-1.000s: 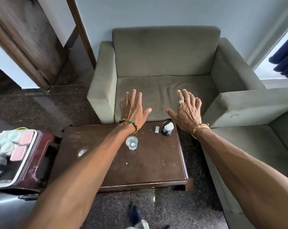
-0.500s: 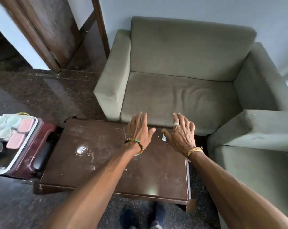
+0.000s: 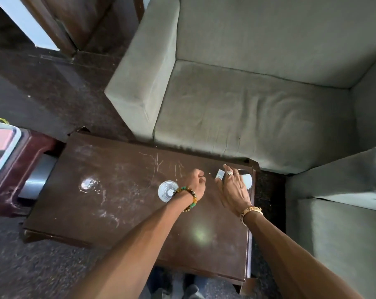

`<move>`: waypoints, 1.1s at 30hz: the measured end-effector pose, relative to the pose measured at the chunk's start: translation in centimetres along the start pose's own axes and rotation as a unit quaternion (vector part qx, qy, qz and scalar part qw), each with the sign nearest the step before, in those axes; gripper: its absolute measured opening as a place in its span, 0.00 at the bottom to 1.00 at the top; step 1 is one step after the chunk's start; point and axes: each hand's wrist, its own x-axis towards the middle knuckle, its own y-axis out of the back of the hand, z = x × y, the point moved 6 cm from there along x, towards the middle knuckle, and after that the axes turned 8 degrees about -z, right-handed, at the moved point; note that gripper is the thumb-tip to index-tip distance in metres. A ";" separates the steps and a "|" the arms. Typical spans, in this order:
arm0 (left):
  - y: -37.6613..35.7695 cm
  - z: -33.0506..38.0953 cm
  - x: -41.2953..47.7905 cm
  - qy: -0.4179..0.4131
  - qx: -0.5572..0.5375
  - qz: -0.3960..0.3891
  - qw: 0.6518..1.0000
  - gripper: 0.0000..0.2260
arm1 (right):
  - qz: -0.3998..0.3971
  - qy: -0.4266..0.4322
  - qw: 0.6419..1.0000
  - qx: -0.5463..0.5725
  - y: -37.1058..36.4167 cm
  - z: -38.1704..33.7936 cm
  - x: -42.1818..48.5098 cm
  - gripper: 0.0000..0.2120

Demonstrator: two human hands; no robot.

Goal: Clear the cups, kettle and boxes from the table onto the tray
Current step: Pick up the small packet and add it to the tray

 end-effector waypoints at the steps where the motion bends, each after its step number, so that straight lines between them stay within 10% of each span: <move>1: -0.8 -0.5 1.2 0.018 -0.024 -0.008 1.000 0.12 | -0.012 -0.003 1.000 0.018 -0.8 0.6 1.0 0.26; 15: -6.2 -3.7 11.9 0.074 -0.051 -0.008 0.996 0.12 | -0.066 -0.097 0.976 0.186 -10.1 7.8 9.1 0.18; 33: -9.2 -5.5 17.4 0.119 -0.224 -0.031 0.967 0.10 | 0.004 -0.160 0.930 0.330 -13.0 9.4 14.0 0.34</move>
